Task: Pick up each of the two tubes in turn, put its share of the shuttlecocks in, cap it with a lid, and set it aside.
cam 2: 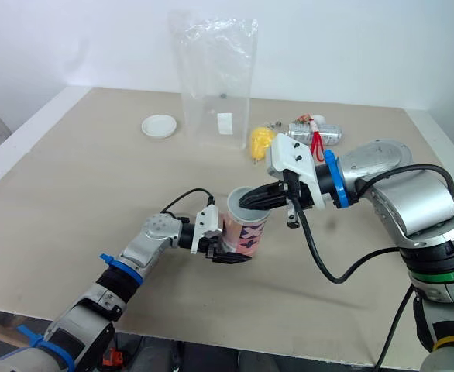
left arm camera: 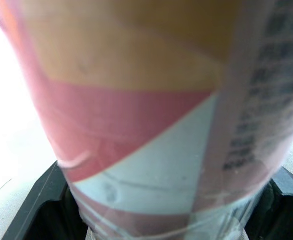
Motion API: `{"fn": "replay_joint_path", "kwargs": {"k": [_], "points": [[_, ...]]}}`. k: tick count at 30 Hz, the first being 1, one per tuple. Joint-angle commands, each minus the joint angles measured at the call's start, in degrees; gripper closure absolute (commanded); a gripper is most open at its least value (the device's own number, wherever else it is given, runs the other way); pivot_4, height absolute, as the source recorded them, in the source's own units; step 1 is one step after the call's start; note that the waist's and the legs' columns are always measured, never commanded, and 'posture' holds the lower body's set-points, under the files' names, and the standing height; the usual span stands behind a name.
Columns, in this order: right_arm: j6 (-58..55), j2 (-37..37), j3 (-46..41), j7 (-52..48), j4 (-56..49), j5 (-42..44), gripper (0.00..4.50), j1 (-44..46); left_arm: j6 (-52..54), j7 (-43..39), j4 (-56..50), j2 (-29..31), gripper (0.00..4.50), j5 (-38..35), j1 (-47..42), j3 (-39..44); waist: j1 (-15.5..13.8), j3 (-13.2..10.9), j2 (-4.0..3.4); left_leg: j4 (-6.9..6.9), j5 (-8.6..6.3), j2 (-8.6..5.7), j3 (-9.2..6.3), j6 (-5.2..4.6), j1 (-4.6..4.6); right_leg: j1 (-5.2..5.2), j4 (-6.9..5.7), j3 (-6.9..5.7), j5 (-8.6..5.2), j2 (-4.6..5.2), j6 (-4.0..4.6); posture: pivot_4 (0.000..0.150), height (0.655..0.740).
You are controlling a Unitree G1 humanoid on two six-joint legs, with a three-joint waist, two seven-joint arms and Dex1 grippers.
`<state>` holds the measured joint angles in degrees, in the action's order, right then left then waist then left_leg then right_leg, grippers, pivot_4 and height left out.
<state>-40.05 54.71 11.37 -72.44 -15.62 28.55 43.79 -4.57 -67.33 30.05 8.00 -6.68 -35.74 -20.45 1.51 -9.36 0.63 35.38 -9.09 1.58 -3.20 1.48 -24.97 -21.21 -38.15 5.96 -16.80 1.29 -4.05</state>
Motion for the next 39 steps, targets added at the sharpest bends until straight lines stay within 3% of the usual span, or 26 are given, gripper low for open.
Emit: {"fn": "replay_joint_path", "kwargs": {"k": [1,15,21,24,31,34,39], "points": [[0.7,1.5,3.1,-1.0,1.6,-4.2,4.47,-2.4,1.8,0.2,2.2,1.7,1.13,2.5,1.7,-1.1,0.0,0.0,0.01,0.0,0.0,0.0,0.0,0.0,0.02,-0.01,0.0,0.0,-0.01,0.0,0.02,0.15,0.74],[4.4,-1.4,4.5,0.9,1.0,-7.4,4.47,-6.2,1.7,0.7,2.3,1.6,1.13,2.4,1.7,-1.3,0.2,0.8,0.63,-0.08,-0.04,0.08,0.02,0.06,0.43,0.24,0.02,0.0,-0.17,0.0,0.28,0.15,0.74],[2.6,-1.6,1.3,-1.7,2.0,-3.3,4.47,-4.9,1.8,0.7,2.1,1.5,1.13,2.1,1.7,-1.0,0.3,0.8,0.64,-0.08,-0.04,0.09,0.03,0.06,0.45,0.24,0.02,0.01,-0.17,0.02,0.29,0.15,0.74],[-0.9,-1.4,-4.0,-2.6,3.3,2.2,4.47,-4.0,1.9,0.8,1.8,1.7,1.13,2.0,1.8,-0.8,0.3,0.8,0.66,-0.1,-0.05,0.08,0.03,0.07,0.42,0.24,0.05,0.0,-0.19,0.04,0.3,0.15,0.74],[-13.6,-0.7,-26.4,4.2,3.4,19.0,4.47,-8.1,2.5,0.5,0.5,2.6,1.13,1.6,2.7,-0.4,0.1,0.6,0.55,-0.09,-0.06,0.02,-0.02,0.08,-0.2,-0.03,0.04,0.0,0.13,0.04,0.32,0.15,0.74],[-18.0,-1.9,-33.5,8.9,-0.5,24.3,4.47,-12.7,2.6,0.2,0.2,2.8,1.13,1.5,2.8,-0.5,0.0,0.6,0.54,-0.18,-0.12,0.01,-0.09,0.04,-0.16,-0.02,0.04,-0.04,0.03,-0.03,0.33,0.15,0.74],[-14.4,-7.3,-41.2,16.6,-9.6,22.8,4.47,-30.9,2.8,0.5,0.0,2.3,1.13,0.2,2.7,0.5,0.4,0.6,0.57,-0.27,-0.11,0.04,-0.14,0.04,-0.14,0.02,0.05,0.08,-0.24,-0.19,-0.09,0.15,0.74]]}}
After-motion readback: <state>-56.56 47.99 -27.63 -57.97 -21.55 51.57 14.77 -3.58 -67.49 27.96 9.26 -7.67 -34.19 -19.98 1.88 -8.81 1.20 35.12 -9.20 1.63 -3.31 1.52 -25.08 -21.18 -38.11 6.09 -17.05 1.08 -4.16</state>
